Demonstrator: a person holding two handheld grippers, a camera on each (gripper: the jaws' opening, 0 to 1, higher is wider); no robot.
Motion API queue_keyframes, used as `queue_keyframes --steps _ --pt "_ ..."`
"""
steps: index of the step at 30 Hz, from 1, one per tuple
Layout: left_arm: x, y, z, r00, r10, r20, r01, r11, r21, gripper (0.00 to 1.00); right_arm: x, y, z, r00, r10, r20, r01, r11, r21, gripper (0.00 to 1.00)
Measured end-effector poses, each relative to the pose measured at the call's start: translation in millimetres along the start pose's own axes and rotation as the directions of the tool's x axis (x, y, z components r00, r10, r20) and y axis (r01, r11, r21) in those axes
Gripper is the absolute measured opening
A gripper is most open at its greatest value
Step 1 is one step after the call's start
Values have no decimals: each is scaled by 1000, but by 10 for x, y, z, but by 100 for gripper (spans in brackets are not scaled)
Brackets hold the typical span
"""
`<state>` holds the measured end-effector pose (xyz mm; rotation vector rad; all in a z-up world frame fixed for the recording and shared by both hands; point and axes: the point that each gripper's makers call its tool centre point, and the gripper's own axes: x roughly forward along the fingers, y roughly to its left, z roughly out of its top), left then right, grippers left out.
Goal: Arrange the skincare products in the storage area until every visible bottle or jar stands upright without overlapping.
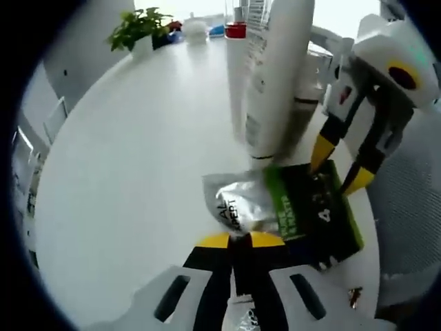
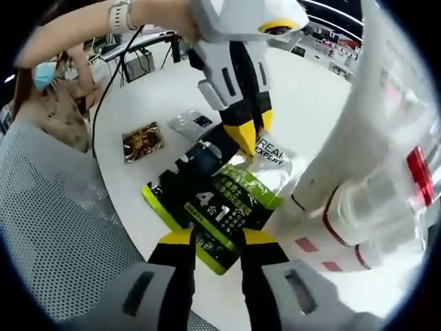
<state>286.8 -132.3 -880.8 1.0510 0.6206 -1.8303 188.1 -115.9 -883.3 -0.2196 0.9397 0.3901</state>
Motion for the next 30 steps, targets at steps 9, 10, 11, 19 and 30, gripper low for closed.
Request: queue_keyframes --steps 9,10,11,19,30 --pt "-294 270 11 986 151 77 -149 988 -27 10 1 16 2 1000 3 1 -3 1000 6 26" --pt "-338 275 23 984 156 90 -153 987 -42 12 1 19 -1 1000 6 -1 -6 1000 9 27" --pt "-387 252 42 982 153 111 -147 987 -60 12 0 23 -4 1000 10 -1 -10 1000 18 27" --pt "-334 -78 130 982 68 178 -53 995 -87 11 2 51 -4 1000 21 0 -21 1000 20 31" --pt "-78 -80 -99 989 64 132 -42 986 -163 14 6 53 -5 1000 11 -1 -11 1000 14 32"
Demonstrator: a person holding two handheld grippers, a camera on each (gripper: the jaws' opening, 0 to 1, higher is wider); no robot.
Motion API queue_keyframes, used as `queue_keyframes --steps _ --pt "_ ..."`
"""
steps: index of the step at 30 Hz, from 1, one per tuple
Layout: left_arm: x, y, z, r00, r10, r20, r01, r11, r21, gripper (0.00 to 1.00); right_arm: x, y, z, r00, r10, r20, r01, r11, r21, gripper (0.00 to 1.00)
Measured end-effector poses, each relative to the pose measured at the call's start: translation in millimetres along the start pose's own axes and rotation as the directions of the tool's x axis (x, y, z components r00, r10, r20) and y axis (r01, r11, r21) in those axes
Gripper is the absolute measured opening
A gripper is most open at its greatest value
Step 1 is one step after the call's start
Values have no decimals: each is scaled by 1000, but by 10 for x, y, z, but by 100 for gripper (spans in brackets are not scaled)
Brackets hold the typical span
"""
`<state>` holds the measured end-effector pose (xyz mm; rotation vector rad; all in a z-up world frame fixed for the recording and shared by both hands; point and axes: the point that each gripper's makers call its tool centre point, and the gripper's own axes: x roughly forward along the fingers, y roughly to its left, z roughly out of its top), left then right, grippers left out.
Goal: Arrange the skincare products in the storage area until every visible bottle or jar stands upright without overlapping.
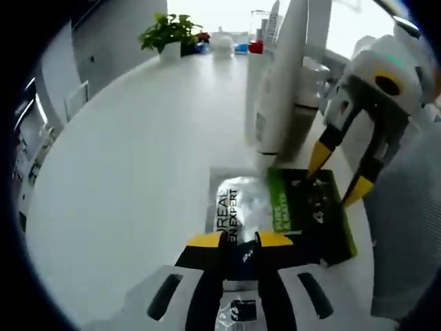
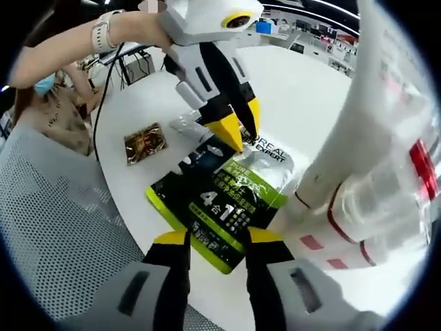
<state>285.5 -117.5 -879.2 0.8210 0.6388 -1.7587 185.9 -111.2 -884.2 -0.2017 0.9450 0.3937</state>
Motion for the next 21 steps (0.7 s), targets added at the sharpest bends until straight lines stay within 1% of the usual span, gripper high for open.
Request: queue_keyframes --steps 4,7,11,14,16,20,21 --pt "6 39 1 1000 3 0 -3 1000 -23 14 11 -15 11 1000 -5 -1 5 1000 -7 32" --pt "15 60 2 1000 -1 8 2 998 -60 14 13 -24 16 1000 -7 0 7 1000 -3 32" --pt "28 79 17 1000 2 14 -2 998 -68 15 20 -41 25 1000 -11 0 11 1000 -6 32" --pt "34 125 21 1000 15 20 -13 996 -92 15 30 -64 41 1000 -14 1 14 1000 -8 32" --pt "38 166 29 1000 22 21 -20 996 -88 15 37 -80 51 1000 -16 0 16 1000 -6 32" --pt "31 112 56 999 34 15 -33 996 -77 15 36 -82 51 1000 -19 0 19 1000 -8 32" --pt "24 104 57 999 38 11 -38 997 -64 16 36 -82 51 1000 -19 0 19 1000 -8 32"
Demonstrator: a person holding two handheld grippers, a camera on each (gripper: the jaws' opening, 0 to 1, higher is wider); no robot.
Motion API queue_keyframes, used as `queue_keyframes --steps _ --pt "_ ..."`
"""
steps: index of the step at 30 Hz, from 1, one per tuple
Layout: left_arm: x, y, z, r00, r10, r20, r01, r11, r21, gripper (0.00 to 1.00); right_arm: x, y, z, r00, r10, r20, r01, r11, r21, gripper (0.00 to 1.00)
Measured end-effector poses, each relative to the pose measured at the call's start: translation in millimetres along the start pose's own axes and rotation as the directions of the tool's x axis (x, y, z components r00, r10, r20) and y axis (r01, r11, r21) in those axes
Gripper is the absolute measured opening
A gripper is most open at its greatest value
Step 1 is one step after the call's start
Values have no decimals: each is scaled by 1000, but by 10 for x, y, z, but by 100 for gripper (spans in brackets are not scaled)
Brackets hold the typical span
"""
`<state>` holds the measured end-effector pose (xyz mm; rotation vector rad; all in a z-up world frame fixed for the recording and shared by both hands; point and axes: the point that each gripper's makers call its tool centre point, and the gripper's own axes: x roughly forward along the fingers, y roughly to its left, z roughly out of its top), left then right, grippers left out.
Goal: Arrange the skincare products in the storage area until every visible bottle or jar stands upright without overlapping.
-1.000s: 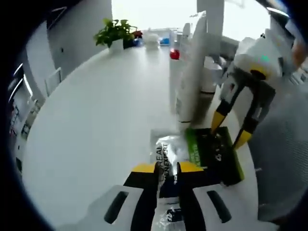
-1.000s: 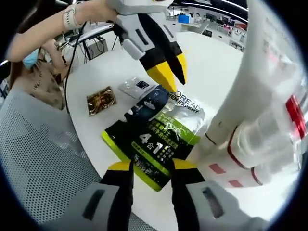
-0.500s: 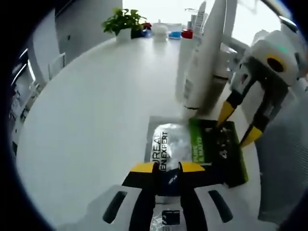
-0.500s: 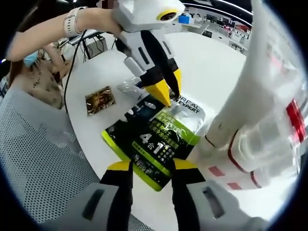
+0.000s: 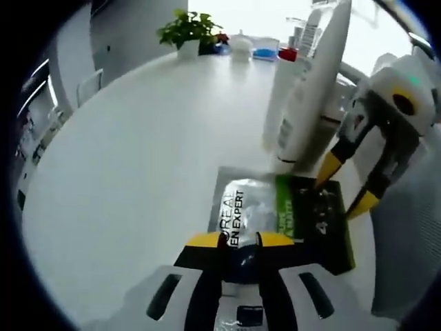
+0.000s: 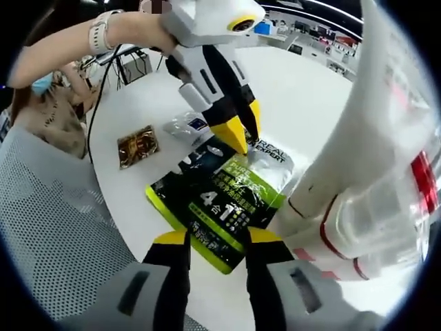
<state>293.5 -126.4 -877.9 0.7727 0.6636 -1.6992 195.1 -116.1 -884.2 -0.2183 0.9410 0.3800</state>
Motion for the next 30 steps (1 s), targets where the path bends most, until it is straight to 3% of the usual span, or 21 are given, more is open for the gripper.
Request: queue_keyframes --steps 2,8,13,17,24,27,30 --pt "-22 -58 43 1000 14 6 -14 999 32 19 0 0 -1 1000 0 -1 0 1000 -2 32" --pt "-308 -144 252 993 64 102 -63 998 -15 23 0 -2 1 1000 1 1 -1 1000 -2 32" --pt "-595 -336 355 977 106 187 -96 994 -62 28 -1 -1 4 1000 2 0 -2 1000 -3 32" --pt "-824 -440 411 950 168 263 -139 982 -125 32 -3 1 6 1000 4 2 -4 1000 -3 32" --pt "-1172 -599 320 918 261 299 -209 958 -194 40 -83 46 57 1000 20 19 -19 1000 -22 35" --pt "-1303 -640 242 901 309 304 -241 940 -241 43 -214 109 160 997 25 70 -23 999 -25 36" --pt "-1376 -699 146 896 342 282 -257 920 -297 50 -377 142 246 991 17 129 -16 1000 -14 36"
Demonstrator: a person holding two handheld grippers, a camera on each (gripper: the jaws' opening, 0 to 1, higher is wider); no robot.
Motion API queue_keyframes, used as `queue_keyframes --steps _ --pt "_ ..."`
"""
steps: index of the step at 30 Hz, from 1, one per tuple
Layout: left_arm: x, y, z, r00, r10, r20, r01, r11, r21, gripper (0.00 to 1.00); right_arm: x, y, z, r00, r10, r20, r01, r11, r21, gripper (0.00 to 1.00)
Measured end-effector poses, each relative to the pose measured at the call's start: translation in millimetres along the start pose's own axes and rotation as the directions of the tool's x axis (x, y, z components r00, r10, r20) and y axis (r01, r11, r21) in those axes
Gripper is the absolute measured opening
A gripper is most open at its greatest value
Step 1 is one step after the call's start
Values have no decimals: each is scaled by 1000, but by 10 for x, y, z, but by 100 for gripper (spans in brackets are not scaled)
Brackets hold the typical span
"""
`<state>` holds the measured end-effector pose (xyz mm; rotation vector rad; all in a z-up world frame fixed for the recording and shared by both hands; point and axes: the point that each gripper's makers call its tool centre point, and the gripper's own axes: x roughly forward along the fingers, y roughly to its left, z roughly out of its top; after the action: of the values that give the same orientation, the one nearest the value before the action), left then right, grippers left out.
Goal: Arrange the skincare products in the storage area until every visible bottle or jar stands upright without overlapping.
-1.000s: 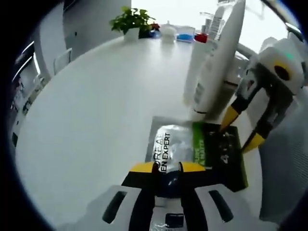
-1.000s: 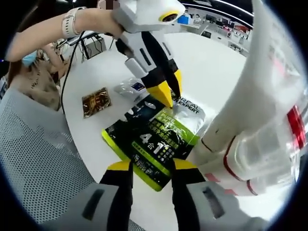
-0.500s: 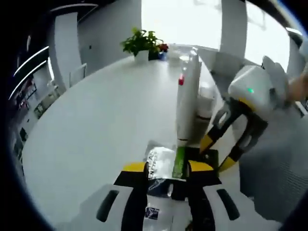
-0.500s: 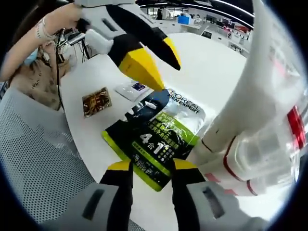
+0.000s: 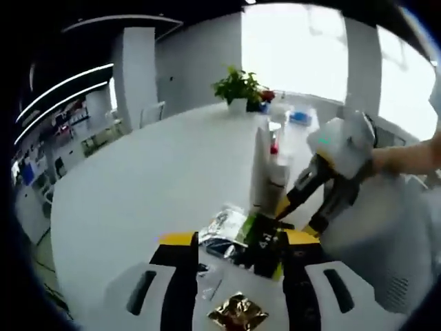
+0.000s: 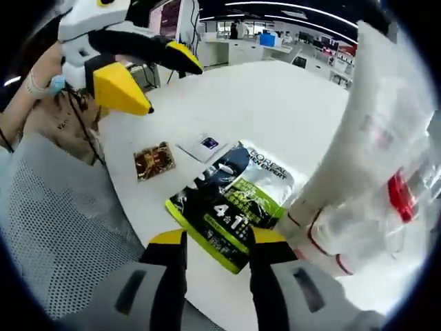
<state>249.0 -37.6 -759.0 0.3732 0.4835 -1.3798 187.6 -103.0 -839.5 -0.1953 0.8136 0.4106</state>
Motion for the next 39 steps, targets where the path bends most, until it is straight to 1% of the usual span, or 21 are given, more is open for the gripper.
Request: queue_keyframes --steps 2,4,6,9,10,14,16,18,22,25,29,31,35,39 --pt "-56 -28 -22 1000 15 4 -15 1000 18 55 -120 20 53 999 -6 31 5 1000 8 36" --pt "-105 -36 -55 999 35 4 -35 999 13 54 -257 31 88 998 -15 54 14 1000 14 37" --pt "-145 -39 -84 999 52 6 -52 999 -7 55 -373 18 122 996 -35 77 34 999 12 39" --pt "-194 -64 -109 998 60 5 -59 998 -29 60 -605 -31 158 991 -78 107 77 997 17 42" --pt "-213 -137 -104 998 61 3 -61 997 -36 62 -665 -50 167 989 -91 117 89 996 19 44" --pt "-310 -170 -132 996 85 4 -84 995 -46 68 -922 -155 155 979 -154 137 148 988 48 50" --pt "-370 -185 -137 996 92 10 -92 994 -57 71 -1033 -225 115 973 -187 135 179 982 65 55" --pt "-428 -175 -128 994 111 22 -108 990 -85 73 -1119 -277 86 969 -206 137 197 978 75 61" --pt "-523 -169 -112 990 139 33 -135 985 -106 82 -1223 -362 42 962 -234 144 220 970 106 68" --pt "-578 -183 -87 988 149 44 -144 984 -105 84 -1255 -403 18 958 -246 145 228 965 128 76" --pt "-649 -179 -54 983 173 55 -167 981 -100 87 -1283 -416 34 953 -258 157 237 961 139 83" --pt "-682 -161 -35 979 192 68 -184 978 -101 86 -1290 -416 51 952 -259 163 237 961 140 86" --pt "-713 -168 -66 978 202 53 -196 975 -106 91 -1310 -434 86 947 -269 174 246 959 141 89" --pt "-753 -196 -77 977 207 54 -200 973 -115 94 -1321 -461 97 944 -276 181 252 957 147 92"
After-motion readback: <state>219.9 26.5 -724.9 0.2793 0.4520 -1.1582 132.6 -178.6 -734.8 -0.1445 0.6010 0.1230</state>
